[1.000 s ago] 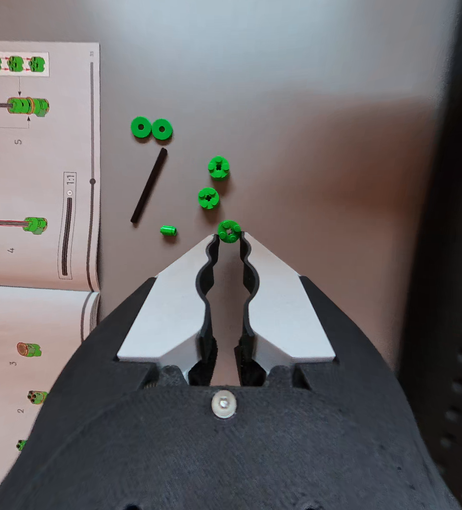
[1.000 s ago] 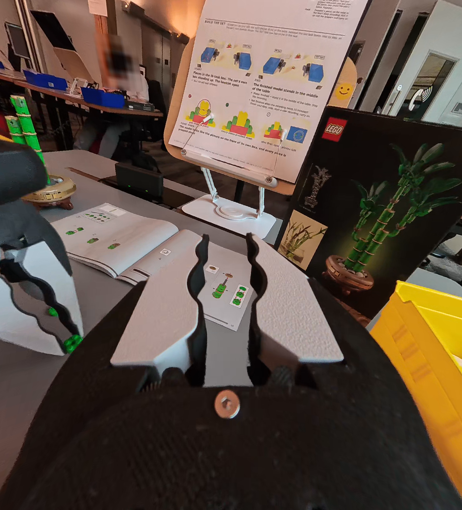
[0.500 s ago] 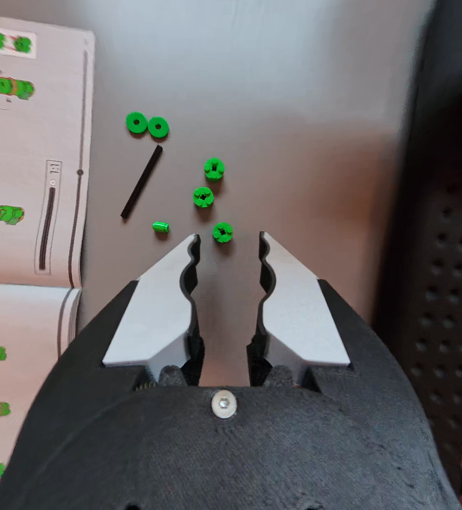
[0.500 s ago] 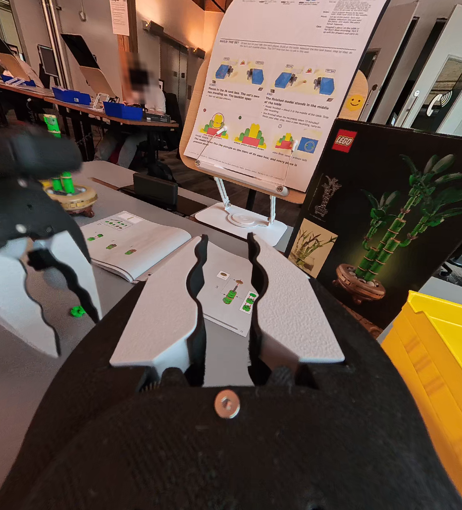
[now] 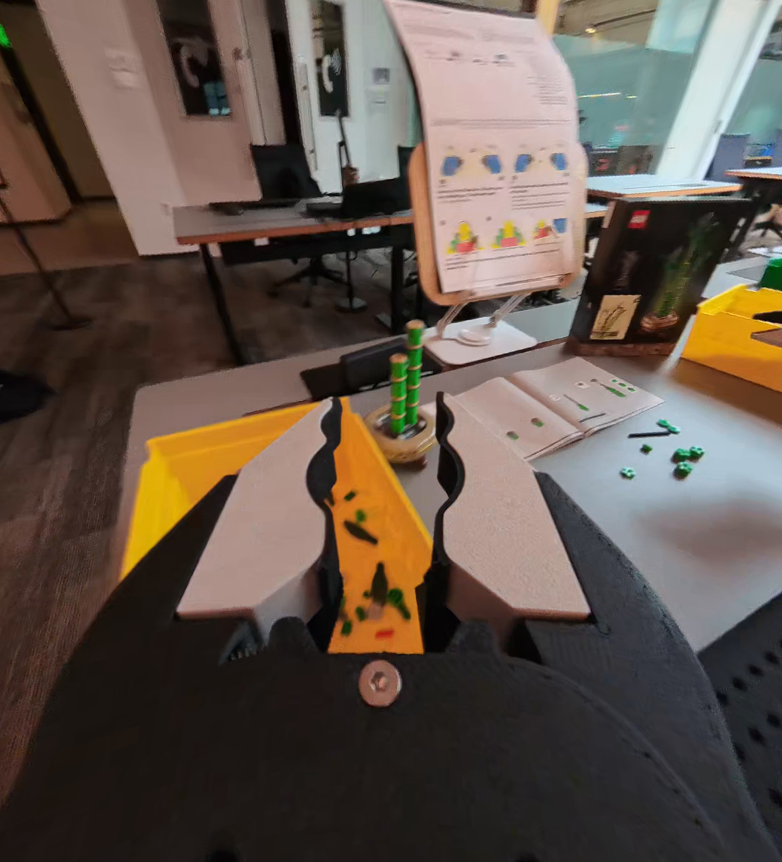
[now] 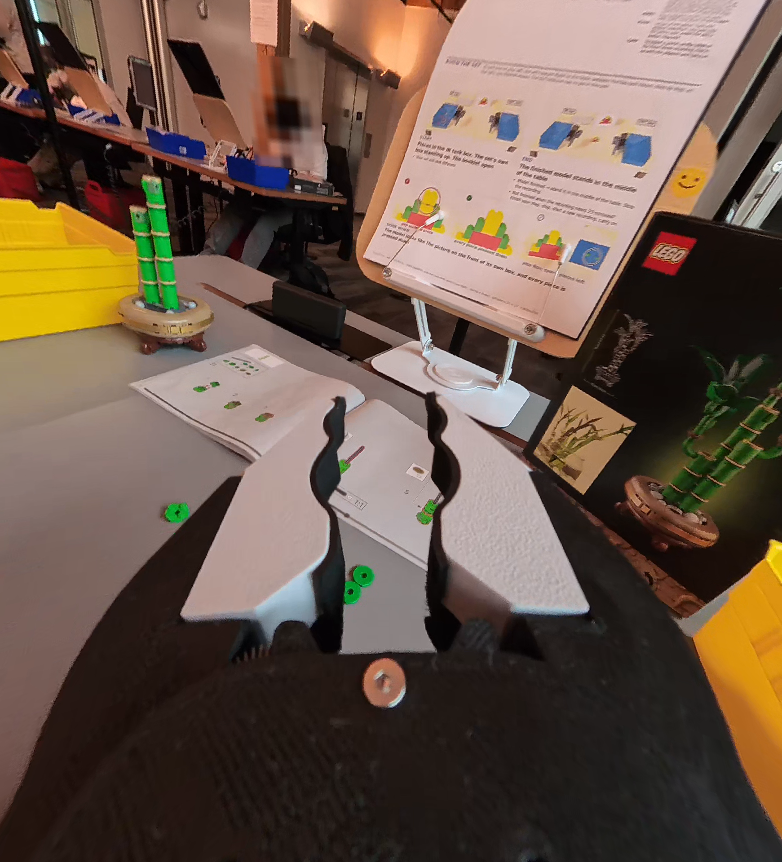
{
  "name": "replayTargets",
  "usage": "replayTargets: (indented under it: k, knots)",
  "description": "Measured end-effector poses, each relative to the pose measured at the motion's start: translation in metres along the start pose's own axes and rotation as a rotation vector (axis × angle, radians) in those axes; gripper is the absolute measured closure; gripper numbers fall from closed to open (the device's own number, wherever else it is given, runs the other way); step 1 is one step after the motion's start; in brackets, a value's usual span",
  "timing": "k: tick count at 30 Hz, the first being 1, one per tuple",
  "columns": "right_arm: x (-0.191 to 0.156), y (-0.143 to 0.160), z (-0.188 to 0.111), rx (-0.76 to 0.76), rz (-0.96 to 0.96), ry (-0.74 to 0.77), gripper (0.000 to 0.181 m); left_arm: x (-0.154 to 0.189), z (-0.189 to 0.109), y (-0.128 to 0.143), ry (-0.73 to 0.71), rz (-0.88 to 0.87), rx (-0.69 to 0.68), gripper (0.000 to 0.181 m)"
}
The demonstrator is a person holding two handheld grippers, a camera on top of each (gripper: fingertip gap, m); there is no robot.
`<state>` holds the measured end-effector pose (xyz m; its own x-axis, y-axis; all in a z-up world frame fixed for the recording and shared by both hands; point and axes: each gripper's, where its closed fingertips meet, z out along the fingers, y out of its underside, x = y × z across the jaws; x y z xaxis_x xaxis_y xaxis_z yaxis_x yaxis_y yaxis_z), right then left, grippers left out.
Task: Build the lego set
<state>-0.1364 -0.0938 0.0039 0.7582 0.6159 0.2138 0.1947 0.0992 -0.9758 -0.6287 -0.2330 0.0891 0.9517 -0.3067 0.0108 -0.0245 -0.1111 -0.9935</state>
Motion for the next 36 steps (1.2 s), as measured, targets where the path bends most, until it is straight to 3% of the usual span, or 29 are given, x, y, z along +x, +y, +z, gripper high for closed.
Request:
replayTargets:
  k: [2,5,12,16,23,36]
  knots:
    - [-0.005,0.008,0.005,-0.035,-0.033,-0.01,0.145,-0.026,-0.018,0.02,-0.022,-0.025,-0.071,0.139]
    - [-0.011,0.02,0.012,-0.083,-0.061,-0.019,0.144,-0.041,-0.018,0.047,0.011,0.014,-0.151,0.141]
    - [-0.017,0.028,0.02,-0.075,-0.056,-0.031,0.145,-0.037,0.045,0.15,0.212,0.253,-0.544,0.144]
    - [-0.017,0.039,0.023,-0.107,-0.048,-0.036,0.145,-0.031,0.061,0.194,0.32,0.339,-0.689,0.148]
    - [-0.022,0.048,0.028,-0.143,-0.05,-0.056,0.146,-0.007,0.061,0.212,0.503,0.293,-0.706,0.15]
    - [-0.03,0.05,0.031,-0.149,-0.042,-0.088,0.145,0.008,0.05,0.226,0.658,0.452,-0.74,0.153]
